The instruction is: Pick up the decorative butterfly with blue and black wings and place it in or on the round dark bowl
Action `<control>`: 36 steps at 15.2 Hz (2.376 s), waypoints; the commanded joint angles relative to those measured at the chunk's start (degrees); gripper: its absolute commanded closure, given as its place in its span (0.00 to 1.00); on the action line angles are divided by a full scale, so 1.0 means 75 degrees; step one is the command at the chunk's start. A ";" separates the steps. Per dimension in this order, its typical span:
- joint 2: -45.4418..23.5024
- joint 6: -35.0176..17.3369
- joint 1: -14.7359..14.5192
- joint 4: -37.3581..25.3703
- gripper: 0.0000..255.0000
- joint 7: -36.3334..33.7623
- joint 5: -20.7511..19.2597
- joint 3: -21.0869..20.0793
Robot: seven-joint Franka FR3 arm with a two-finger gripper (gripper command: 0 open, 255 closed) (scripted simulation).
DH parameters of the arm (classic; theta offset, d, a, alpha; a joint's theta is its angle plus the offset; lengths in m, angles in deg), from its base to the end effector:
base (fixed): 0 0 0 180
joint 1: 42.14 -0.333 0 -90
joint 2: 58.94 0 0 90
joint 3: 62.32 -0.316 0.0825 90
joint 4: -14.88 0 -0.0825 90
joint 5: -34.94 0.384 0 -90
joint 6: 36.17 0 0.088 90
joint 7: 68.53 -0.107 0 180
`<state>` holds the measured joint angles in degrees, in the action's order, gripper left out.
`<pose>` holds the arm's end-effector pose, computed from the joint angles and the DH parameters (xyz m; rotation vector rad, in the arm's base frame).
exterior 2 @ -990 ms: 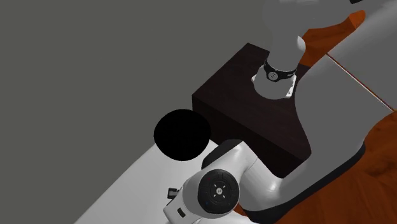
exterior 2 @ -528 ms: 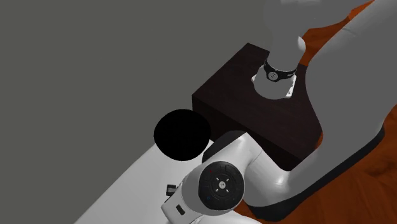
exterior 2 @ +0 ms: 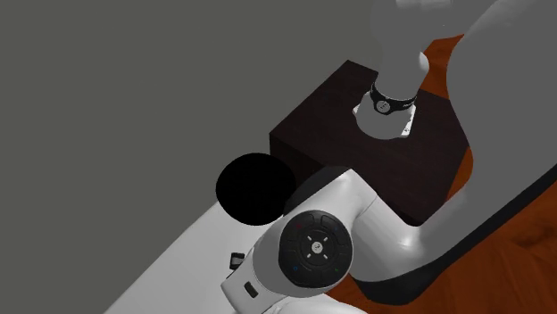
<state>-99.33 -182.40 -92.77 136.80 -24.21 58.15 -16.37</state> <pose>0.5639 0.0291 0.1681 2.7449 0.8836 -0.1380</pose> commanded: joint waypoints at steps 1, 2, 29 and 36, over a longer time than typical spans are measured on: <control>0.0156 0.0123 -0.0128 0.0048 1.00 -0.0034 -0.0114 0.0168; 0.0233 0.0188 -0.0195 0.0067 1.00 -0.0055 -0.0174 0.0254; 0.2201 0.2199 -0.2151 -0.0086 1.00 -0.0785 -0.2021 0.2665; 0.3732 0.1924 -0.4185 0.1184 1.00 -0.1273 -0.3676 0.5091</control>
<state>-73.74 -167.52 -120.38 143.78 -32.87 33.58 17.28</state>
